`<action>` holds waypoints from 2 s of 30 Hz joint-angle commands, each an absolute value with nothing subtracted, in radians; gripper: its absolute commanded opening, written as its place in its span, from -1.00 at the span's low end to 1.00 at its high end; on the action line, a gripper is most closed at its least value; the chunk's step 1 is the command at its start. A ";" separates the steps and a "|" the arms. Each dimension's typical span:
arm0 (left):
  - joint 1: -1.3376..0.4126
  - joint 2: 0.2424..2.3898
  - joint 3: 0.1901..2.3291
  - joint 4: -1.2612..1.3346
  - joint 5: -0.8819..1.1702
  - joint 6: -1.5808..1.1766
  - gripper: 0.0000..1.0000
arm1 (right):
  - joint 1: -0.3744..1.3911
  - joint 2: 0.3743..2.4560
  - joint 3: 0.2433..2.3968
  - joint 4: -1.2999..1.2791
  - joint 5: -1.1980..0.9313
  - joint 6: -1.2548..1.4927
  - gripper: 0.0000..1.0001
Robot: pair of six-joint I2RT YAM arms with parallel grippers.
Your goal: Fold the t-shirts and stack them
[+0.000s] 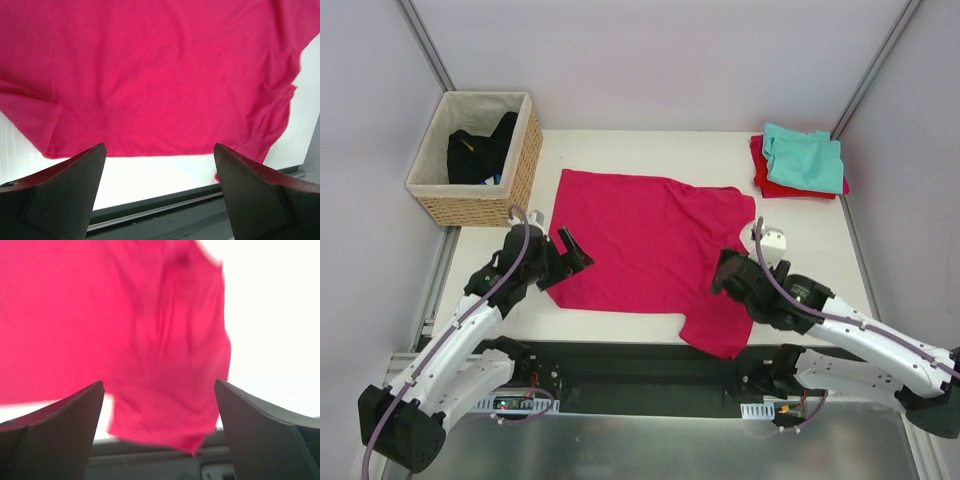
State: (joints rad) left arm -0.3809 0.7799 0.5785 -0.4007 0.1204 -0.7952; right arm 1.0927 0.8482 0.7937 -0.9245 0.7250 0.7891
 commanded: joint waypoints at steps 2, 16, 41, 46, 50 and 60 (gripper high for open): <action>-0.390 0.954 0.800 -0.408 0.054 -0.738 0.80 | 0.837 0.972 0.917 -0.731 0.720 0.458 0.93; -0.390 1.028 0.687 -0.497 0.005 -0.745 0.82 | 0.672 1.063 0.747 -0.672 0.400 0.495 0.93; -0.380 1.287 0.726 -0.655 -0.241 -0.779 0.36 | 0.765 0.907 0.634 -0.722 0.411 0.551 0.93; -0.365 1.344 0.733 -0.621 -0.241 -0.785 -0.06 | 0.767 0.867 0.626 -0.744 0.414 0.551 0.93; -0.354 1.371 0.739 -0.612 -0.248 -0.785 -0.56 | 0.765 0.838 0.615 -0.758 0.411 0.551 0.93; -0.347 1.345 0.733 -0.609 -0.249 -0.788 -1.00 | 0.784 0.834 0.578 -0.814 0.292 0.549 0.93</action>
